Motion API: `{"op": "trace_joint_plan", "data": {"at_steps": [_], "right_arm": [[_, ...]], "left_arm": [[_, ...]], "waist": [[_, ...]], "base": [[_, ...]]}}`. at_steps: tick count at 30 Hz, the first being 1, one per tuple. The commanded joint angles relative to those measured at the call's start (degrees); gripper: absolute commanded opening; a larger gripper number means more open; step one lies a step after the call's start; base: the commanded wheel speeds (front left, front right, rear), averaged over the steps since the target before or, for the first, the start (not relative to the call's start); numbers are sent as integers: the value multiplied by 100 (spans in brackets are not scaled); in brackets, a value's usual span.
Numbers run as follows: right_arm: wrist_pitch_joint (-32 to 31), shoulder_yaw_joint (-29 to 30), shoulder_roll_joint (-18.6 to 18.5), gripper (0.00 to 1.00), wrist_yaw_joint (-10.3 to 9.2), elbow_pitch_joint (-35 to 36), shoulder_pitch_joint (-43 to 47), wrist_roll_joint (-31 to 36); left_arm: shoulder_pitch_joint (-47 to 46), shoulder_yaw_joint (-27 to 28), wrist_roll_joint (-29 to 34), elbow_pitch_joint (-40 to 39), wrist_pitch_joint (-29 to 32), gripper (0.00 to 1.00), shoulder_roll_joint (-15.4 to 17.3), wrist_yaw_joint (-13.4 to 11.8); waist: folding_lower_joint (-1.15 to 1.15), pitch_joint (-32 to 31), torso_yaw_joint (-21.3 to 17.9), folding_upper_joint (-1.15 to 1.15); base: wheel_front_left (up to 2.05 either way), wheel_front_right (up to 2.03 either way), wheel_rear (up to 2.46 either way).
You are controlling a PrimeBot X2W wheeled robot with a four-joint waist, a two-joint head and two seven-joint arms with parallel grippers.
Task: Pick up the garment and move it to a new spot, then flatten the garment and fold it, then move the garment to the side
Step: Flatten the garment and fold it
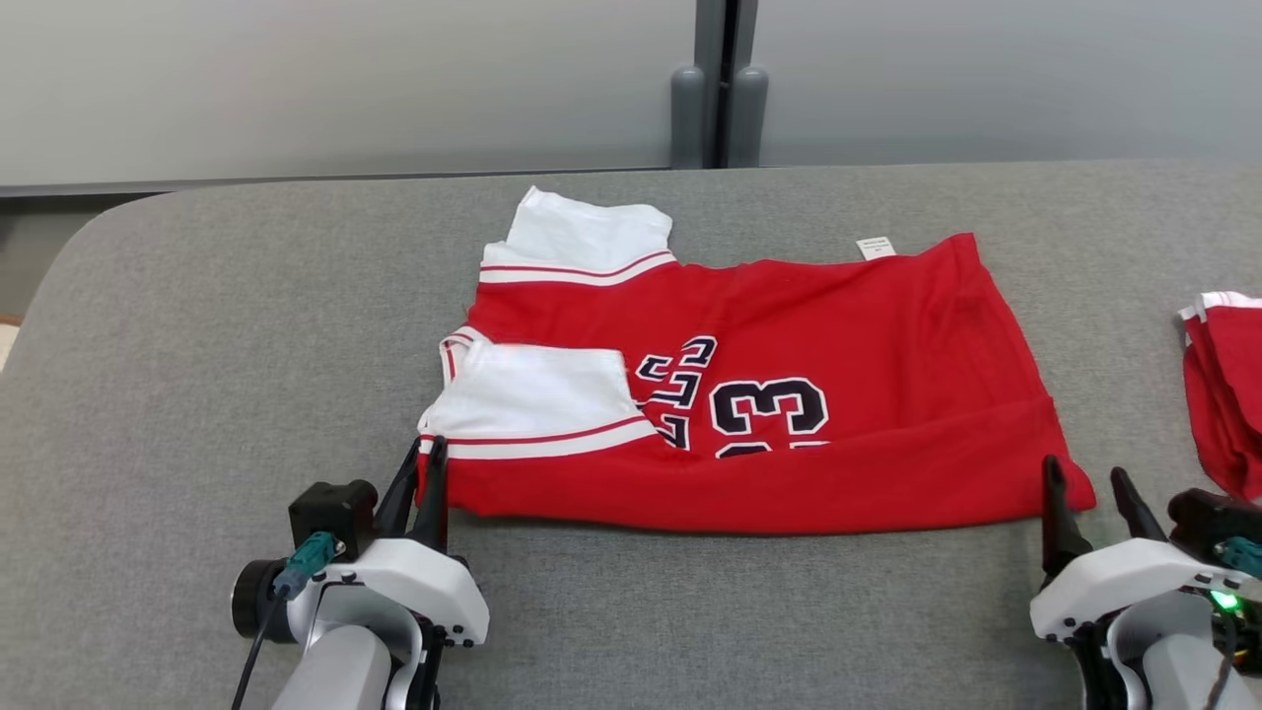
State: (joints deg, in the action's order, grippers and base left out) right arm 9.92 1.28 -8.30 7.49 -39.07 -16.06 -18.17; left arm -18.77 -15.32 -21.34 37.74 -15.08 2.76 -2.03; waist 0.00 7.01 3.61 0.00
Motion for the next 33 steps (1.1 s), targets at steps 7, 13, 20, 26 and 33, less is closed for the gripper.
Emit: {"op": "trace_joint_plan", "data": {"at_steps": [7,13,20,26,33], "right_arm": [[-61,502,213,100,-1,-880,-470,372],[8,871,253,100,0,-1424,-764,648],[15,651,301,0,0,-1779,-916,508],[199,442,258,0,-1,-1709,-761,322],[79,281,201,0,-1,-1451,-331,113]], "left_arm": [[279,-13,198,-412,-6,0,30,146],[285,-68,202,-375,-7,0,30,198],[296,64,271,-267,-7,0,33,157],[513,288,316,-130,-7,0,64,182],[873,515,384,-180,-8,0,81,319]], "waist": [[0,104,203,0],[0,165,249,0],[0,110,200,0],[0,-147,133,0],[0,-428,113,0]], "base": [[0,0,0],[0,0,0],[0,0,0],[0,0,0],[0,0,0]]}}
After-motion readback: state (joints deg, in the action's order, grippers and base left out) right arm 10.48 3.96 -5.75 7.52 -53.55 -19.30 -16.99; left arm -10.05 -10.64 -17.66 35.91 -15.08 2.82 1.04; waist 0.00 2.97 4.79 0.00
